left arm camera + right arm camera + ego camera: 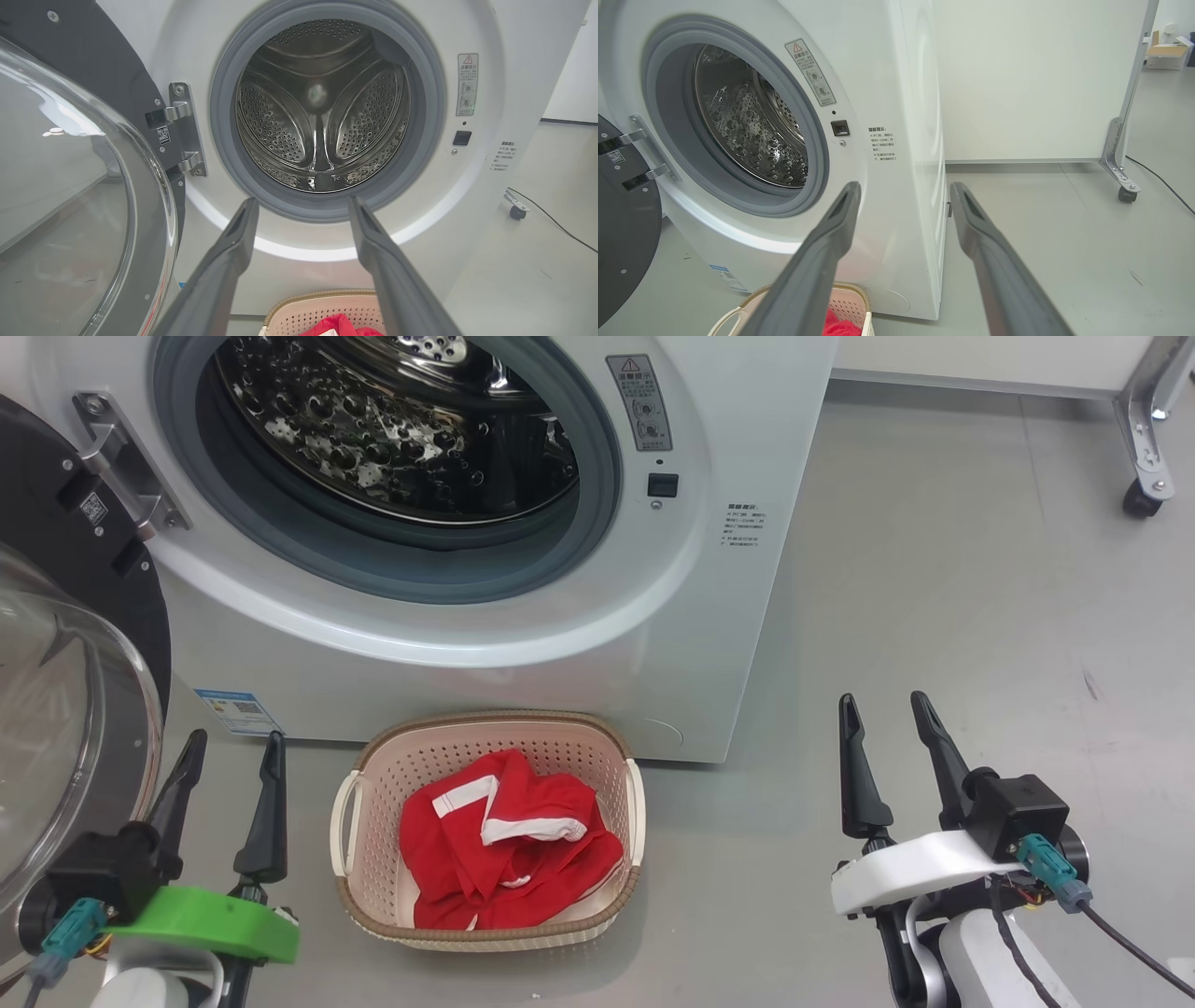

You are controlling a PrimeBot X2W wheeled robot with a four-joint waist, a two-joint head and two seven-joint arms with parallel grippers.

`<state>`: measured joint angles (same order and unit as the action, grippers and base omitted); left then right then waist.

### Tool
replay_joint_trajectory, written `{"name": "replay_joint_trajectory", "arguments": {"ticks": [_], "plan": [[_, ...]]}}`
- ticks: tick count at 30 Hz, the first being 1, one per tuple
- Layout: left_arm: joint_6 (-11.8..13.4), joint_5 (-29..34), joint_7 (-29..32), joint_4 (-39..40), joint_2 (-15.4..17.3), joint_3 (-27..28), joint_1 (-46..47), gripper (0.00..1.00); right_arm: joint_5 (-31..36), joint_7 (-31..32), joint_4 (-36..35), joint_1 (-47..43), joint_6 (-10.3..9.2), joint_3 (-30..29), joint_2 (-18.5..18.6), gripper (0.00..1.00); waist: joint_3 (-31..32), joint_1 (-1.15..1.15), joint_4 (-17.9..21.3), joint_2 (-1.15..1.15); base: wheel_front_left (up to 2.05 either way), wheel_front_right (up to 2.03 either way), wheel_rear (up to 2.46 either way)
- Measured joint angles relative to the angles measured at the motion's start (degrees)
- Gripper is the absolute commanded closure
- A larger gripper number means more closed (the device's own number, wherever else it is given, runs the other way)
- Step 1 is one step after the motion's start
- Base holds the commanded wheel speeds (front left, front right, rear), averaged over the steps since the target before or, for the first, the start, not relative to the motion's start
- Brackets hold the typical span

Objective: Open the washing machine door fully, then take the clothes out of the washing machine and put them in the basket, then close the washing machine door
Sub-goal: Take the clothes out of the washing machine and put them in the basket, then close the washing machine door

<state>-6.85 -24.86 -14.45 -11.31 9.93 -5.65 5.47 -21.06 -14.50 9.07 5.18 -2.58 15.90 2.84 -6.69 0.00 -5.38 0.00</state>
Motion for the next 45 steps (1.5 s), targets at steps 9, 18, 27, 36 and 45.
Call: {"name": "replay_joint_trajectory", "arguments": {"ticks": [9,18,27,36,45], "plan": [[0.0,0.9,0.0,-0.4,-0.2,0.0,-0.2,0.0,0.0,0.0,0.3,0.0,0.15,0.0,0.0,0.0,0.3,0.0,0.0,0.0,-0.23,0.23,0.0],[0.0,1.4,0.0,-0.6,-0.5,0.0,-0.2,0.0,0.0,0.0,0.5,0.0,0.48,0.1,0.0,0.0,0.5,0.0,0.0,0.0,-0.62,0.62,0.0],[0.0,1.4,0.0,-0.7,-0.9,0.1,-0.2,0.0,0.0,0.0,0.5,0.0,0.48,0.1,0.0,0.0,0.2,0.0,-0.2,0.0,-1.01,1.01,0.0],[0.0,2.3,0.0,0.3,-1.1,2.0,-0.2,0.0,0.0,0.0,0.5,0.0,0.46,0.2,0.0,0.0,-0.2,0.0,-0.2,0.0,-1.2,1.2,0.0],[0.0,2.8,0.0,0.4,-1.4,2.2,-0.2,0.0,0.0,0.0,0.5,0.0,0.42,0.2,0.0,0.0,-0.6,0.0,-0.2,0.0,-0.88,0.88,0.0]]}}
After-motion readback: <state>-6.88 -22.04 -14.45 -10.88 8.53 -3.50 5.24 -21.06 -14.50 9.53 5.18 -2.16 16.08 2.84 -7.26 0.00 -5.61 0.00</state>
